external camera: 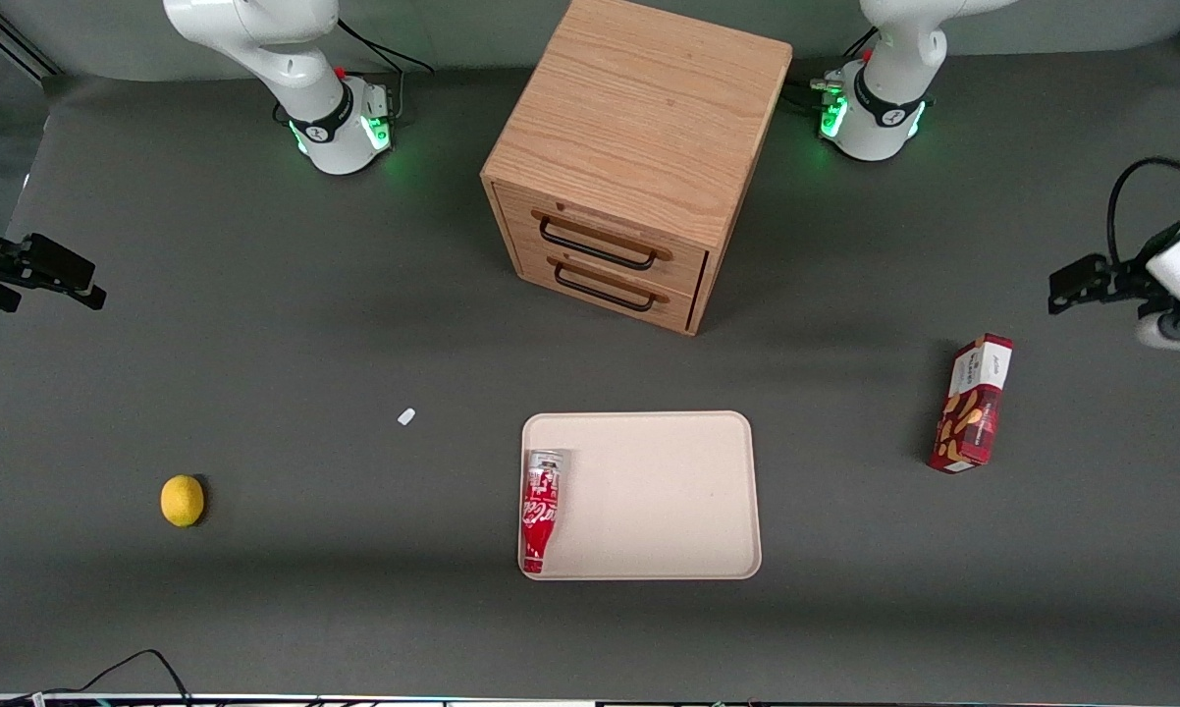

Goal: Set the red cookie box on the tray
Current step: 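Move the open left gripper down over the red shortbread box, then close the left gripper on the red shortbread box and lift it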

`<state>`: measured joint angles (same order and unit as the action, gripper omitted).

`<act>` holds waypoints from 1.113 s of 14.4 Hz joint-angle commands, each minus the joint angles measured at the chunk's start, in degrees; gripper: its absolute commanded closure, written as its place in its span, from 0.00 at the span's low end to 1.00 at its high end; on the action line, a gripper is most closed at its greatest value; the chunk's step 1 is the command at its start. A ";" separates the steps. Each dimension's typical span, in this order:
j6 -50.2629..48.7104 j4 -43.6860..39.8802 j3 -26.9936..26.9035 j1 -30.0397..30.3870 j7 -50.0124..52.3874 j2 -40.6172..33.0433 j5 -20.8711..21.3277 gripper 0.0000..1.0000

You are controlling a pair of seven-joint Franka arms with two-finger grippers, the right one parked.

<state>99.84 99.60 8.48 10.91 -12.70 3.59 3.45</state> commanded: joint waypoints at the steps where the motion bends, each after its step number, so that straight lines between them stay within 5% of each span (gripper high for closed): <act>1: 5.00 2.44 -0.56 0.34 -2.51 3.25 1.30 0.00; 16: 41.04 22.30 -2.06 0.25 -2.94 13.19 5.43 0.00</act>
<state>136.74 119.41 7.01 11.13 -14.90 16.61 7.61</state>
